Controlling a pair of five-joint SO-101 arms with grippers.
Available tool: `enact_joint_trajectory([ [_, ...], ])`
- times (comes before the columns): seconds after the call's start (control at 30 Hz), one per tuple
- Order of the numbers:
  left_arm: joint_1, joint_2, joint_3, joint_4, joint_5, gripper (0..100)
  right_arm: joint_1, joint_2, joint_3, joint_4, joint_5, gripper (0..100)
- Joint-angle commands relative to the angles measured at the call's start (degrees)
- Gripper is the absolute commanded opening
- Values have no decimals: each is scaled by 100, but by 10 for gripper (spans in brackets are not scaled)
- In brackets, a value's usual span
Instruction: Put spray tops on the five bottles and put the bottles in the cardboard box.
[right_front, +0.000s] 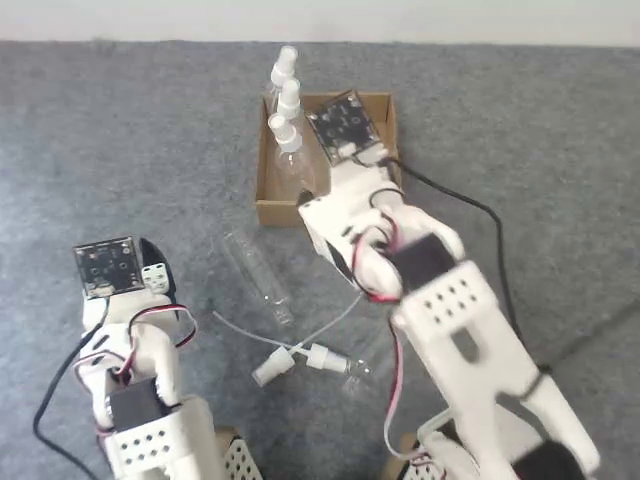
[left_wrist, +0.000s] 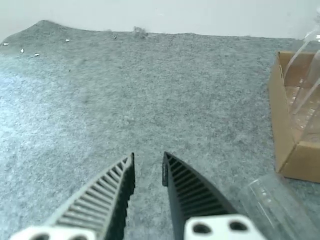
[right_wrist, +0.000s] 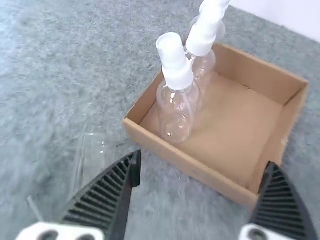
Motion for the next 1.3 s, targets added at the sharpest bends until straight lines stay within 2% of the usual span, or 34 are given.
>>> enact_joint_trajectory([
  [0.0,-26,-70,-48,-158,0,87,-233,-699,-62,505,-35,322],
  [0.17,-44,-70,-66,-158,9,87,-857,-848,-53,980,-62,322],
  [0.27,-378,-70,-92,-211,18,87,-1209,-848,114,945,-70,322],
  [0.43,-835,-70,-119,-316,466,87,-1833,-848,897,163,-62,322],
  [0.57,-879,-70,-127,-316,501,87,-2167,-769,1495,-796,-53,322],
  [0.93,-853,-70,-127,-316,501,87,-2211,1560,1319,-2519,-62,322],
  [1.27,-844,-70,-127,-316,501,87,-1982,3011,457,-2615,-62,322],
])
